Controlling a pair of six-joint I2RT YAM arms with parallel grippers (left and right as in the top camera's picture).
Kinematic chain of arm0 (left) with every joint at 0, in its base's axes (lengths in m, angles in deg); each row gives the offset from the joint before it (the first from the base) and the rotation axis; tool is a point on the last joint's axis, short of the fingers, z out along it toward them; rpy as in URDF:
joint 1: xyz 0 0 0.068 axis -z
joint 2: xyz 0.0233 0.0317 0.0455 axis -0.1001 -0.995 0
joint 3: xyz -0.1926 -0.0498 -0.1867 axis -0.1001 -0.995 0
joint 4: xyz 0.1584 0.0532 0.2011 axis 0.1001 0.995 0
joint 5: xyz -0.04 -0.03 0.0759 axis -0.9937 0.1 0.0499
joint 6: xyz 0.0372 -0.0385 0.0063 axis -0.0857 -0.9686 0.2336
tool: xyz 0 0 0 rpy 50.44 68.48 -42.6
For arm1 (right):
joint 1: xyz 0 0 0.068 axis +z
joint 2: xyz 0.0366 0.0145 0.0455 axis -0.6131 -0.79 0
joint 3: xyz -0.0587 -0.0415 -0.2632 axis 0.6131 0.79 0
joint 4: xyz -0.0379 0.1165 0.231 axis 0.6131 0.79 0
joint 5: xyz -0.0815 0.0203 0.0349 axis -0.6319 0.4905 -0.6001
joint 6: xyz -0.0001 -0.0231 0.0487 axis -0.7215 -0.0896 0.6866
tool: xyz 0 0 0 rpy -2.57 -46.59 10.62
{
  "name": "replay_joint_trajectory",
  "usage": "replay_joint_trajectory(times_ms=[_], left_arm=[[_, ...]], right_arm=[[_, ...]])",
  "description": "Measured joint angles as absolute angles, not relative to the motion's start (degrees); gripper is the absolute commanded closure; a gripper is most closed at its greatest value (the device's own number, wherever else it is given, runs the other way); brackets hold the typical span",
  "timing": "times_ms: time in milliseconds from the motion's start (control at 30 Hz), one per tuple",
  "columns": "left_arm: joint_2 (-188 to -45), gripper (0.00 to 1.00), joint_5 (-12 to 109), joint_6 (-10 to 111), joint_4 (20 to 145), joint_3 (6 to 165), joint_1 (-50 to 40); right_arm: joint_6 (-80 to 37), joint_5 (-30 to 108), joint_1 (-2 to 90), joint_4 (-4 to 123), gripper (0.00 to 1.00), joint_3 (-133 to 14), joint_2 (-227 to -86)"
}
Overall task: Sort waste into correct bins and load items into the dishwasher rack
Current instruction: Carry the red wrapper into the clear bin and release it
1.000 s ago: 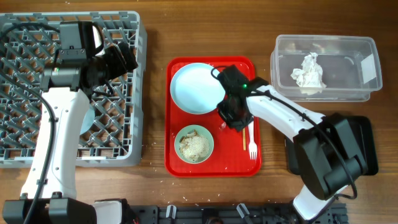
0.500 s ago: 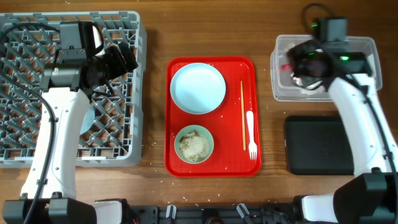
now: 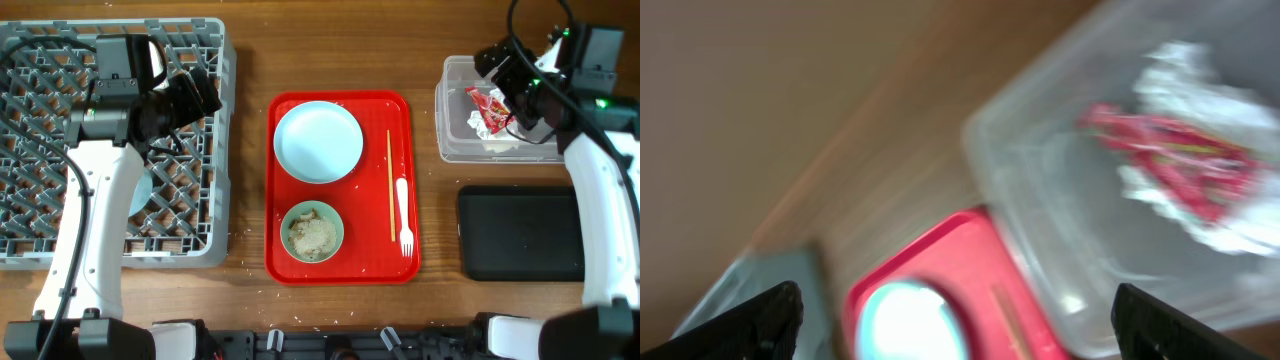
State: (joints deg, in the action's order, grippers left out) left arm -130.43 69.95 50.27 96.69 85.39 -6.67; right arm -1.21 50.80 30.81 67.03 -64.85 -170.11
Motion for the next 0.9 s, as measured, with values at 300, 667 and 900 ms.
replay_joint_trajectory(times_ms=[300, 667, 900], left_arm=[[-130.43, 0.00, 69.95, 50.27, 96.69, 85.39, -6.67], [-130.43, 0.00, 69.95, 50.27, 96.69, 85.39, -6.67], [-130.43, 0.00, 69.95, 50.27, 96.69, 85.39, -6.65]], right_arm=[[-21.30, 56.13, 49.15, 84.84, 0.00, -64.79, -165.91], [-18.87, 43.76, 58.83, 84.29, 0.22, -60.18, -178.02], [-18.70, 43.65, 58.83, 86.89, 0.27, -60.11, -181.56]])
